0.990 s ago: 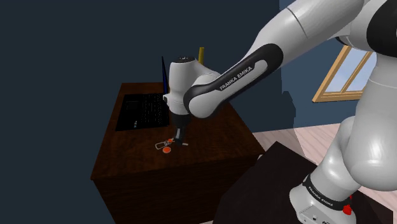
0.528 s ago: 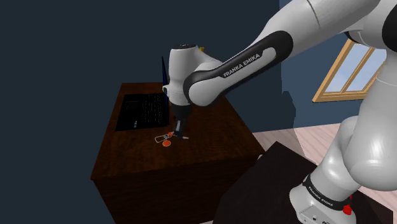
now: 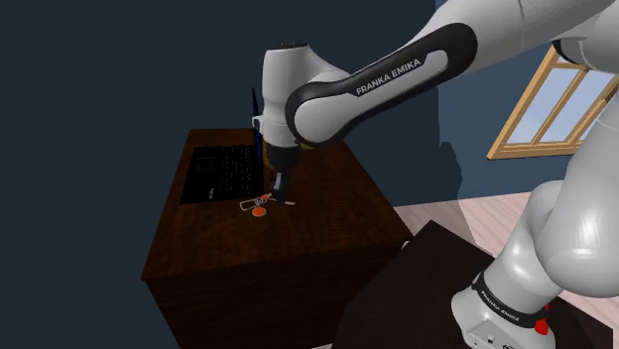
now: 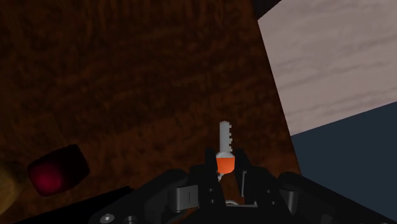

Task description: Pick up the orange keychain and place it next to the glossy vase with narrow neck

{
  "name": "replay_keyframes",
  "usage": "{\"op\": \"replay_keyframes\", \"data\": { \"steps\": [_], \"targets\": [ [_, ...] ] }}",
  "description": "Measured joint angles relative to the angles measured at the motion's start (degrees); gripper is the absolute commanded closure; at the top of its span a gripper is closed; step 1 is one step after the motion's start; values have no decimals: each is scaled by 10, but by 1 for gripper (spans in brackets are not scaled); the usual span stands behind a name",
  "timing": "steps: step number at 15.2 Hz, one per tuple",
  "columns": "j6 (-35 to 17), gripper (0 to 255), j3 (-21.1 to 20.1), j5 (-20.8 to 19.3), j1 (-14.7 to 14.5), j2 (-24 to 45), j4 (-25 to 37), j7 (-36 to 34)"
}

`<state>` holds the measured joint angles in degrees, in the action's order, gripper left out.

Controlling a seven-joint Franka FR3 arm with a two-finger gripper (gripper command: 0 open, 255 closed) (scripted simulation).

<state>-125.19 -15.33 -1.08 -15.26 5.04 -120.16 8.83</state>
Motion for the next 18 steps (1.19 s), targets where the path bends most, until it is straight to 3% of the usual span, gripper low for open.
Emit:
{"op": "replay_keyframes", "data": {
  "steps": [18],
  "targets": [
    [134, 255, 1, 15, 3, -49, 87, 11]
  ]
}}
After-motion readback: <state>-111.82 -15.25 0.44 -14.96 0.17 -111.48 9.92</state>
